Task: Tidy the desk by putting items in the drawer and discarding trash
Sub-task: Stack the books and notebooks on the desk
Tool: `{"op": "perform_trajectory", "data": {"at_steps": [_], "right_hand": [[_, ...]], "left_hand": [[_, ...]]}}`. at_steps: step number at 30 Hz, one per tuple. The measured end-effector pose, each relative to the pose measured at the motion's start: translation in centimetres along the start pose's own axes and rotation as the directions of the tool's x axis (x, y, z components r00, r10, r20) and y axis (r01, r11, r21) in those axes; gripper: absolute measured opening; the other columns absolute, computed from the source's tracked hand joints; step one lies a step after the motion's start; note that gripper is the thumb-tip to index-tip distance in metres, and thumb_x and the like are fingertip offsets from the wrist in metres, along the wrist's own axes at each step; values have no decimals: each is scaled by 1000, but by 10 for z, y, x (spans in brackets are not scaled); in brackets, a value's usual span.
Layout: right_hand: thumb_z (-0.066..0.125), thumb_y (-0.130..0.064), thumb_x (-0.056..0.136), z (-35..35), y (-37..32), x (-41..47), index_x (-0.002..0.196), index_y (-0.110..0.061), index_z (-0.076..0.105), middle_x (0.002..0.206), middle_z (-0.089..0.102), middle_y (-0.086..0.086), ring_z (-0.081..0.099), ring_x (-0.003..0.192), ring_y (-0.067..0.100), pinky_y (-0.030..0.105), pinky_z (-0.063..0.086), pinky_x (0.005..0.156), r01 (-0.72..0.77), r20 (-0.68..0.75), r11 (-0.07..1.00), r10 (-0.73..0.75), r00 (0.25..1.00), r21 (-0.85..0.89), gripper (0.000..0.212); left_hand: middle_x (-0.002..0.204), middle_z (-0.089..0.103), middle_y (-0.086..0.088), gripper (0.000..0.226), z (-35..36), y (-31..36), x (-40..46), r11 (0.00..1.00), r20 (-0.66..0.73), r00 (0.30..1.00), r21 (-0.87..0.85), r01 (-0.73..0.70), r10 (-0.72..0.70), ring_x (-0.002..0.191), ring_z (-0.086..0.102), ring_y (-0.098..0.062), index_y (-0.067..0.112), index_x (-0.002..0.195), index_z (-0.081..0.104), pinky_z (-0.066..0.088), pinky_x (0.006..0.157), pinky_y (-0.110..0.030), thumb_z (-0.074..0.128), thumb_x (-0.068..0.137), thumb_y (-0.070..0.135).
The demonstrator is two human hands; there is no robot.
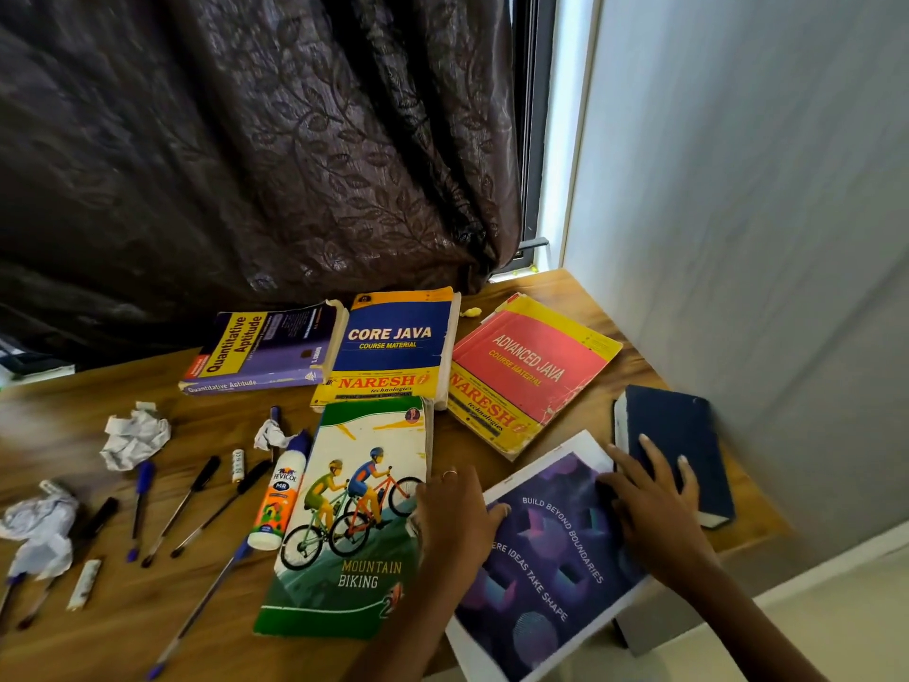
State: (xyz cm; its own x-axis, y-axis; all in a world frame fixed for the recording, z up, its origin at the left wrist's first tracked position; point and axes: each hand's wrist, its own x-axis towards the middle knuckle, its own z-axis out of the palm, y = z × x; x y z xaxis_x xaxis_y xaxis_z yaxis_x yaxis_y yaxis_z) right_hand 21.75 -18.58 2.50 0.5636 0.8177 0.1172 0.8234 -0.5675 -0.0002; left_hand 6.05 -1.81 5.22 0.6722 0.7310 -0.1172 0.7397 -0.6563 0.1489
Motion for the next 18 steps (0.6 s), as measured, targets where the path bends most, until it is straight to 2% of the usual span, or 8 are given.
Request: {"op": "perform_trajectory", "data": {"at_steps": [2,6,10,13,15,16,18], "right_hand": [[90,-34,45,-1,4,2,95,-33,63,130,58,4,28,132,33,66,30,95,13,42,999,-14,999,34,57],[69,-23,79,-5,12,13,110,-31,61,148,37,-3,11,143,30,57,3,111,30,21,990,-33,999,135,33],[55,-17,88,-6,14,30,136,-29,43,154,23,-6,-2,145,24,49,-3,114,28,50,996,-32,998,81,50],[67,-16,80,-7,9,35,133,-23,48,151,33,1,8,144,31,52,5,114,21,96,998,-26,995,56,56],[79,-17,69,-6,5,33,120,-19,60,143,45,10,23,139,39,59,17,109,-7,113,999,3,994,34,54],[81,-18,65,-5,2,30,112,-17,64,137,50,14,31,135,43,61,22,105,-32,80,998,28,996,48,50],[76,-19,72,-5,-10,22,105,-16,65,130,55,19,41,127,47,64,30,98,-100,-35,986,106,994,130,35]], "left_hand": [[117,62,-4,50,-1,2,-1,999,13,1000,-33,-6,6,108,58,-22,17,113,53,44,87,-34,54,85,58],[111,65,-5,46,5,13,-10,997,55,998,-83,-1,6,102,61,-22,16,111,57,49,82,-32,51,88,56],[110,67,-7,48,13,23,-19,997,103,995,-75,-1,9,100,63,-26,17,111,56,47,82,-37,46,89,58],[106,67,-4,39,13,21,-23,991,48,998,-126,-41,48,96,63,-24,19,107,56,48,82,-37,48,90,53],[102,66,0,30,10,14,-27,970,-37,995,-224,-95,89,92,62,-17,21,103,56,49,81,-32,48,92,48],[99,65,3,26,8,8,-30,952,-100,989,-273,-137,113,90,61,-13,22,101,57,48,79,-28,47,93,46],[94,63,8,22,4,-8,-35,927,-239,960,-308,-215,143,88,57,-8,25,97,57,47,78,-23,45,93,44]]}}
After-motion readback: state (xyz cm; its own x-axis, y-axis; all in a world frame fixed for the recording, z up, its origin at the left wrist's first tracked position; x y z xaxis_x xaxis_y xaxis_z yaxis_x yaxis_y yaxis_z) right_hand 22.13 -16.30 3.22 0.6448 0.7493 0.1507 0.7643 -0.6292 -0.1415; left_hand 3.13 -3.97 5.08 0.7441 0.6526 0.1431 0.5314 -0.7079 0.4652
